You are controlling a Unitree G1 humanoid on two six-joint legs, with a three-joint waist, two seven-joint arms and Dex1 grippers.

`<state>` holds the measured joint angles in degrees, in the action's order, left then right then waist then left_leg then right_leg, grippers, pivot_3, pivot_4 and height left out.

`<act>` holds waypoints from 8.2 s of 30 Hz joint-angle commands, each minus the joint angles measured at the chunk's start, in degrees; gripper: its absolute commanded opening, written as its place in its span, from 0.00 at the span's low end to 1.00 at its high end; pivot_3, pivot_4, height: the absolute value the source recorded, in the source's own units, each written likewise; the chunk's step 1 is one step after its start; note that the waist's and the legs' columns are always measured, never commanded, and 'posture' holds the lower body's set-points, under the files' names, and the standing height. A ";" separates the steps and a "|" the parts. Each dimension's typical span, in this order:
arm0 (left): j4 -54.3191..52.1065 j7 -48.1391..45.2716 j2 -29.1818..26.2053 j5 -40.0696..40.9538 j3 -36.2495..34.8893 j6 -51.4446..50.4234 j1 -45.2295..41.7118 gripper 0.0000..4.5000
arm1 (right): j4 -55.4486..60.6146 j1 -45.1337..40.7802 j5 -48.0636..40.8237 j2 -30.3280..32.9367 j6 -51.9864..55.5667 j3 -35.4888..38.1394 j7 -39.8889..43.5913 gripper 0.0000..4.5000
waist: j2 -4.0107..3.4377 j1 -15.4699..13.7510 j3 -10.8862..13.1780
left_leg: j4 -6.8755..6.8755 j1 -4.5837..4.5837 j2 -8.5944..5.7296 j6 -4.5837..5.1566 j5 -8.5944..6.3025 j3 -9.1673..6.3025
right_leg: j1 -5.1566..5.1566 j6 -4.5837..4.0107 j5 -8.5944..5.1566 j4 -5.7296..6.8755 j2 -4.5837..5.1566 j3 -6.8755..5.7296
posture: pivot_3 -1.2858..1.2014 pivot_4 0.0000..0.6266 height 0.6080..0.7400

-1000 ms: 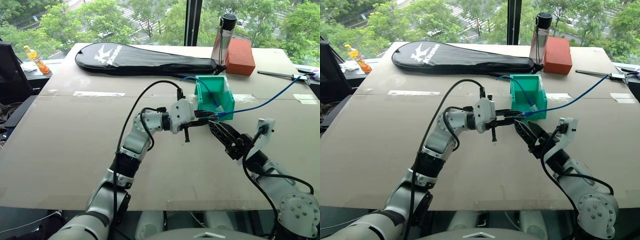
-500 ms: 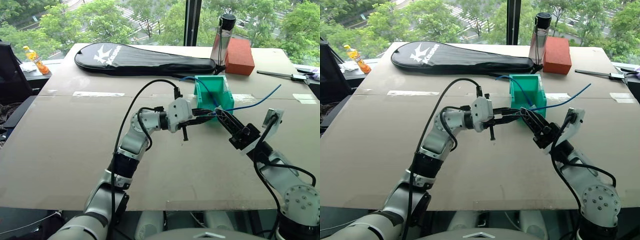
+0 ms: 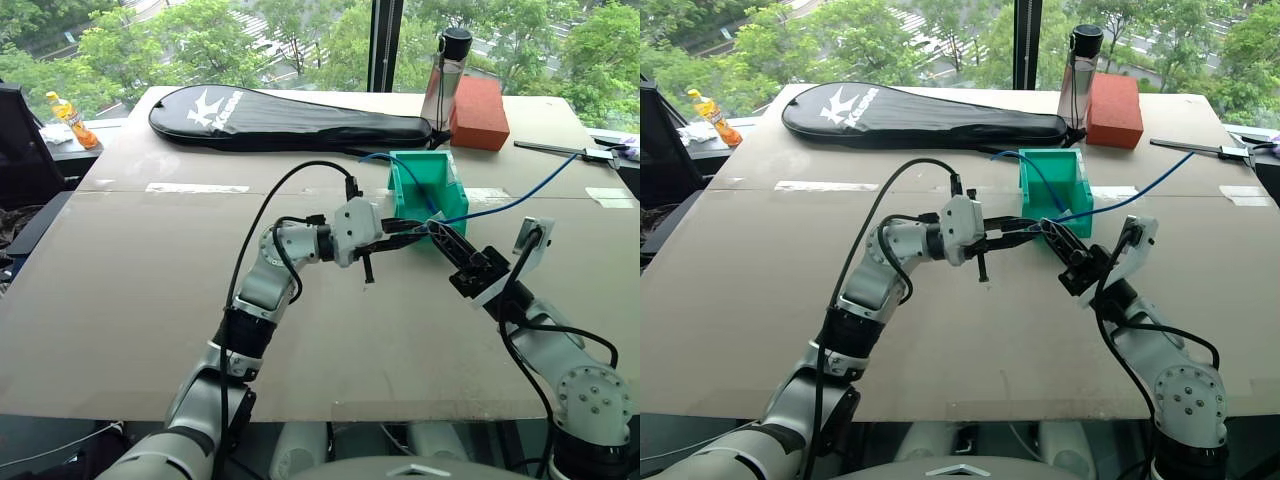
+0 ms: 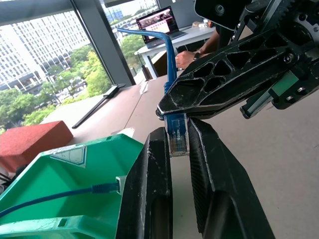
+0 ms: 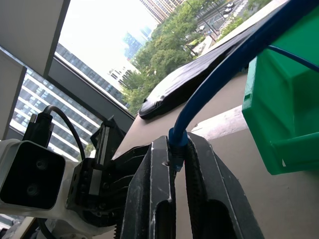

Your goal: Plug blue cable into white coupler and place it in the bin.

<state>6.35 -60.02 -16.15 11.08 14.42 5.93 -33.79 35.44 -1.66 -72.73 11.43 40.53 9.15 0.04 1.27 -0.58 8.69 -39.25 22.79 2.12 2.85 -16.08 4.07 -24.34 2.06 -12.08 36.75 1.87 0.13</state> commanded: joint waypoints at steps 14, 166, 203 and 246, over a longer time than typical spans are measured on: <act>-8.83 10.19 -16.20 14.33 -25.20 -25.06 14.01 0.79 | -3.47 -4.86 4.64 2.62 -1.60 -4.36 6.38 0.00 | -0.02 1.31 0.02 | 0.06 -0.02 0.07 -0.01 0.00 -0.02 | -0.04 0.00 -0.01 0.02 0.04 -0.08 | 0.52 0.24 1.00; 27.34 -8.93 5.91 -7.71 4.15 5.60 -2.45 0.09 | -39.55 -28.72 62.82 30.18 -30.00 -29.38 74.64 0.00 | -0.04 1.23 -0.09 | -0.02 -0.09 -0.01 0.04 -0.03 0.08 | -0.02 0.00 0.01 0.04 -0.06 0.06 | 0.52 0.24 1.00; 3.96 11.55 6.72 11.62 -9.34 -58.02 -19.98 0.09 | 10.83 20.36 41.64 21.16 -16.65 17.47 37.80 0.82 | 0.02 -0.33 -0.33 | -0.15 0.09 -0.10 0.03 -0.03 -0.20 | 0.03 0.26 -0.17 0.03 0.01 -0.15 | 0.52 0.24 1.00; -32.83 8.10 -16.71 17.86 -27.84 -39.16 29.71 0.99 | -6.20 20.71 39.15 31.86 -20.08 20.75 48.34 0.84 | 0.04 -0.27 -0.24 | 0.06 -0.14 -0.01 0.01 -0.02 0.15 | -0.04 -0.20 -0.20 0.04 0.04 0.50 | 0.52 0.24 1.00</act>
<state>-21.72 -51.19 -31.42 26.61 -9.62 -33.97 -6.44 29.76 18.76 -32.26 42.04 21.09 27.06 45.84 1.31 -0.86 8.45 -39.20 22.66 2.11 2.86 -16.10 4.20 -24.37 1.86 -12.29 36.79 1.93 0.60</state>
